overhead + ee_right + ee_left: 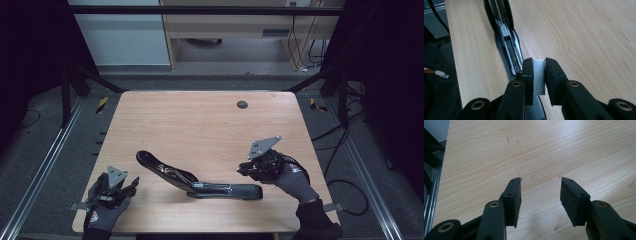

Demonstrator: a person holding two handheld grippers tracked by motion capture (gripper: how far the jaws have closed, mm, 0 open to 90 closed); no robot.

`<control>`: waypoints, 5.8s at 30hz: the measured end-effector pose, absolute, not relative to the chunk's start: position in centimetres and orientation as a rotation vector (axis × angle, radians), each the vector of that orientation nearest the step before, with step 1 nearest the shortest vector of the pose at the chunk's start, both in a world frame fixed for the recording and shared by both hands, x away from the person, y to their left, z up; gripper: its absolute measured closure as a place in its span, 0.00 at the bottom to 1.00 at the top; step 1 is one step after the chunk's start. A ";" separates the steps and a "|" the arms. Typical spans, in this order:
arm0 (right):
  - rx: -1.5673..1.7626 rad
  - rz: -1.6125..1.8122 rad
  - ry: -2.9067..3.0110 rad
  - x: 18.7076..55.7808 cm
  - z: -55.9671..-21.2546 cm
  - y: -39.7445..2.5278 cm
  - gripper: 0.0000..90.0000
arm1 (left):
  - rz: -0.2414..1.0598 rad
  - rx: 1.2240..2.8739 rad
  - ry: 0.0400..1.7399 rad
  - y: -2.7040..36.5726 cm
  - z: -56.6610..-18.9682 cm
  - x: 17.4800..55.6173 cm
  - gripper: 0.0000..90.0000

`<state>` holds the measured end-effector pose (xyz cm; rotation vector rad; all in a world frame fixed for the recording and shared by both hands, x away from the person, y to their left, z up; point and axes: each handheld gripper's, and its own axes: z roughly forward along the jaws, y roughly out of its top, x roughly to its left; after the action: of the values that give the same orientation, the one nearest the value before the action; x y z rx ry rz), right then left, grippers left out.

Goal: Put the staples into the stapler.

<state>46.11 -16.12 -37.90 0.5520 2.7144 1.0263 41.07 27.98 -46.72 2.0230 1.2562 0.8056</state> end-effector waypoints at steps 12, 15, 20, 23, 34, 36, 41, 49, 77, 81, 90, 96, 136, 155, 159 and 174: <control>0.496 1.022 2.745 46.4 -37.9 -14.5 0.87 | 0.808 2.026 1.254 28.0 -46.7 41.0 0.57; 0.478 1.014 2.759 46.5 -37.9 -14.1 0.87 | 0.808 2.027 1.254 27.9 -46.7 41.0 0.57; 0.447 1.015 2.779 46.6 -37.9 -13.4 0.87 | 0.809 2.025 1.254 28.0 -46.7 41.0 0.57; 0.433 1.002 2.797 46.8 -37.9 -13.2 0.87 | 0.808 2.026 1.253 28.0 -46.7 41.0 0.57; 0.385 0.977 2.846 47.2 -38.3 -12.4 0.87 | 0.805 2.027 1.255 28.0 -46.7 41.0 0.57; 0.389 0.972 2.852 47.2 -38.4 -12.2 0.87 | 0.804 2.028 1.255 27.9 -46.7 41.0 0.57; 0.378 0.957 2.867 47.3 -38.7 -11.7 0.87 | 0.806 2.028 1.254 28.0 -46.7 41.0 0.57; 0.348 0.933 2.888 47.5 -38.8 -11.0 0.87 | 0.806 2.028 1.255 27.9 -46.7 41.0 0.57; 0.201 0.939 2.920 47.8 -40.2 -9.3 0.87 | 0.807 2.029 1.252 27.9 -46.7 41.0 0.57; 0.194 0.935 2.923 47.8 -40.5 -9.1 0.87 | 0.806 2.028 1.253 27.9 -46.7 41.0 0.57; 0.193 0.943 2.935 47.9 -40.9 -8.9 0.87 | 0.807 2.029 1.252 27.9 -46.7 41.0 0.57; 0.182 0.903 2.955 47.9 -41.9 -9.1 0.87 | 0.808 2.029 1.252 27.9 -46.7 41.0 0.57; 0.176 0.918 3.001 48.6 -43.2 -9.1 0.87 | 0.805 2.033 1.256 27.9 -46.8 41.0 0.57; 0.138 0.917 3.011 48.8 -43.5 -8.9 0.87 | 0.805 2.033 1.258 27.9 -46.8 41.0 0.57; 0.146 0.909 3.007 48.7 -43.5 -8.9 0.87 | 0.803 2.034 1.259 27.9 -46.8 41.0 0.57; 0.171 0.917 2.973 48.5 -43.1 -9.5 0.80 | 0.801 2.031 1.262 27.9 -46.7 41.0 0.57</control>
<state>48.48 -9.46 -43.13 0.1712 2.9730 0.9166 41.04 27.95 -46.75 2.0311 1.2618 0.8012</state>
